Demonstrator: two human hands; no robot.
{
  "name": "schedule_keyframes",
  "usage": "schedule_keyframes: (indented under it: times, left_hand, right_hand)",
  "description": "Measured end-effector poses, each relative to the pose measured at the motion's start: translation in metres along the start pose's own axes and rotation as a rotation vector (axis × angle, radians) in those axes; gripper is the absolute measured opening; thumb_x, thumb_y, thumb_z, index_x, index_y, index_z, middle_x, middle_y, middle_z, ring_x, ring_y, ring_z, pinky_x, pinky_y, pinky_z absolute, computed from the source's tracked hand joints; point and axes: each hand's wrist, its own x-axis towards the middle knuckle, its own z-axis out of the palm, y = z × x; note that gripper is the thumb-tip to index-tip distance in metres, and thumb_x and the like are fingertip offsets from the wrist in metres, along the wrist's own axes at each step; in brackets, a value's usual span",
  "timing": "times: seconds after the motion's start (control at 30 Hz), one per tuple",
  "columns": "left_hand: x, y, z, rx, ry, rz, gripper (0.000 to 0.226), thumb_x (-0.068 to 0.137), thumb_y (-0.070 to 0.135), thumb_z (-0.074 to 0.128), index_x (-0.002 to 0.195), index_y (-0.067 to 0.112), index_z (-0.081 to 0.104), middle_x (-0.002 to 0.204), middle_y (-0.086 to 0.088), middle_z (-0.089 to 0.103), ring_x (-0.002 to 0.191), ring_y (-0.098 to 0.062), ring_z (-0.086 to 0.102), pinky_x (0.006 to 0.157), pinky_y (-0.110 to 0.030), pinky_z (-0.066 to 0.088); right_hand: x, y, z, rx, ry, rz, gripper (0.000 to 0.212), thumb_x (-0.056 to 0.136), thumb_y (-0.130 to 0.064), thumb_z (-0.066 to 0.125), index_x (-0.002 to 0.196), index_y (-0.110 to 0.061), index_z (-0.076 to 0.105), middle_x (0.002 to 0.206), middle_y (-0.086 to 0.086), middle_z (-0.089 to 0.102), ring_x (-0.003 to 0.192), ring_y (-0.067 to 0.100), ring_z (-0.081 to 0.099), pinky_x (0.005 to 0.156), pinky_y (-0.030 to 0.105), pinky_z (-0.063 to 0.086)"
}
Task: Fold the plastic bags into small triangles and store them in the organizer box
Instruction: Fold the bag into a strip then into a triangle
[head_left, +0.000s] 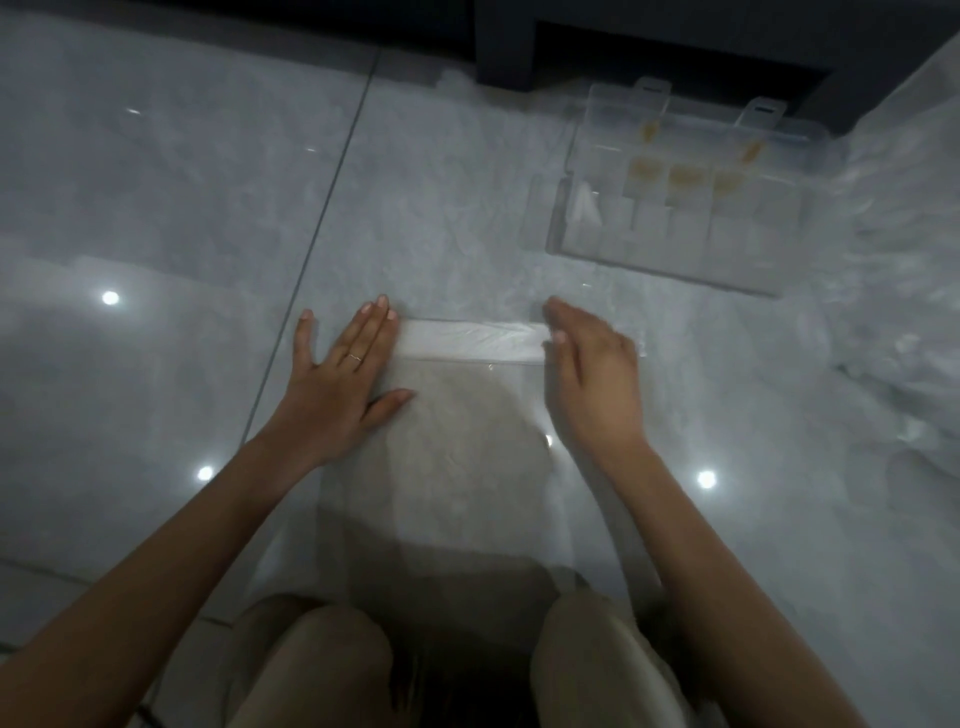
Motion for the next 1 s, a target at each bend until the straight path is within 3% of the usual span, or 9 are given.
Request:
schedule_keyframes:
  times: [0.13, 0.23, 0.33, 0.43, 0.53, 0.63, 0.73, 0.87, 1.0]
  left_hand:
    - [-0.004, 0.019, -0.005, -0.027, 0.103, 0.067, 0.063, 0.097, 0.035, 0.031, 0.15, 0.004, 0.021, 0.158, -0.015, 0.021, 0.146, -0.019, 0.013, 0.113, -0.052, -0.004]
    - [-0.008, 0.037, -0.006, -0.035, 0.128, 0.078, 0.063, 0.095, 0.032, 0.032, 0.15, 0.004, 0.023, 0.158, -0.013, 0.023, 0.145, -0.019, 0.017, 0.113, -0.054, -0.002]
    - [-0.011, 0.05, -0.002, -0.017, 0.107, 0.073, 0.064, 0.094, 0.033, 0.032, 0.151, 0.006, 0.02, 0.158, -0.012, 0.022, 0.145, -0.019, 0.018, 0.113, -0.055, -0.001]
    - [-0.012, 0.056, 0.001, -0.013, 0.075, 0.093, 0.062, 0.094, 0.031, 0.031, 0.151, 0.008, 0.02, 0.158, -0.01, 0.024, 0.145, -0.018, 0.018, 0.113, -0.056, -0.002]
    - [-0.01, 0.059, 0.0, 0.002, 0.063, 0.116, 0.061, 0.094, 0.03, 0.03, 0.151, 0.008, 0.024, 0.158, -0.009, 0.026, 0.145, -0.018, 0.019, 0.112, -0.059, 0.001]
    - [-0.009, 0.065, -0.001, -0.003, 0.052, 0.139, 0.059, 0.094, 0.031, 0.031, 0.149, 0.007, 0.032, 0.156, -0.01, 0.029, 0.144, -0.019, 0.022, 0.111, -0.062, 0.007]
    - [-0.011, 0.07, 0.002, -0.022, 0.033, 0.163, 0.06, 0.096, 0.038, 0.031, 0.148, 0.009, 0.034, 0.155, -0.009, 0.031, 0.144, -0.02, 0.025, 0.111, -0.063, 0.009]
    - [-0.016, 0.073, 0.007, -0.065, 0.024, 0.175, 0.061, 0.097, 0.044, 0.031, 0.15, 0.013, 0.029, 0.157, -0.004, 0.025, 0.145, -0.016, 0.023, 0.112, -0.061, 0.006]
    - [-0.016, 0.071, 0.008, -0.071, 0.03, 0.195, 0.062, 0.096, 0.045, 0.033, 0.15, 0.014, 0.026, 0.158, -0.003, 0.021, 0.145, -0.015, 0.021, 0.112, -0.061, 0.007]
  right_hand:
    - [0.018, 0.002, -0.014, -0.26, -0.054, -0.053, 0.031, 0.086, -0.031, 0.062, 0.113, -0.015, 0.062, 0.107, 0.007, 0.061, 0.099, 0.03, 0.055, 0.087, 0.034, 0.028]
    - [0.014, -0.006, -0.01, -0.341, -0.15, -0.035, 0.026, 0.083, -0.025, 0.065, 0.101, -0.006, 0.062, 0.1, 0.013, 0.058, 0.093, 0.034, 0.054, 0.081, 0.038, 0.034]
    - [-0.001, -0.015, -0.002, -0.369, -0.096, -0.002, 0.023, 0.078, -0.02, 0.069, 0.091, -0.002, 0.063, 0.098, 0.017, 0.055, 0.085, 0.035, 0.054, 0.074, 0.04, 0.041]
    - [-0.015, -0.029, 0.003, -0.259, -0.098, 0.052, 0.021, 0.078, -0.015, 0.068, 0.093, -0.003, 0.06, 0.097, 0.016, 0.054, 0.078, 0.034, 0.056, 0.065, 0.037, 0.042]
    - [-0.027, -0.041, 0.004, -0.196, -0.124, 0.093, 0.022, 0.083, -0.011, 0.062, 0.102, -0.006, 0.053, 0.099, 0.009, 0.055, 0.071, 0.031, 0.06, 0.056, 0.029, 0.032]
    - [-0.034, -0.05, 0.003, -0.162, -0.188, 0.124, 0.034, 0.092, -0.021, 0.056, 0.123, -0.015, 0.044, 0.111, 0.001, 0.059, 0.08, 0.025, 0.064, 0.058, 0.027, 0.031]
    - [-0.036, -0.055, 0.002, -0.179, -0.244, 0.136, 0.041, 0.093, -0.024, 0.054, 0.131, -0.02, 0.039, 0.111, 0.001, 0.064, 0.091, 0.024, 0.065, 0.063, 0.028, 0.033]
    - [-0.033, -0.053, -0.002, -0.272, -0.321, 0.152, 0.031, 0.092, -0.023, 0.055, 0.121, -0.016, 0.048, 0.111, 0.003, 0.063, 0.102, 0.022, 0.059, 0.073, 0.028, 0.036]
    - [-0.031, -0.056, -0.006, -0.324, -0.384, 0.152, 0.021, 0.092, -0.022, 0.053, 0.11, -0.012, 0.058, 0.113, 0.006, 0.052, 0.099, 0.023, 0.056, 0.073, 0.027, 0.032]
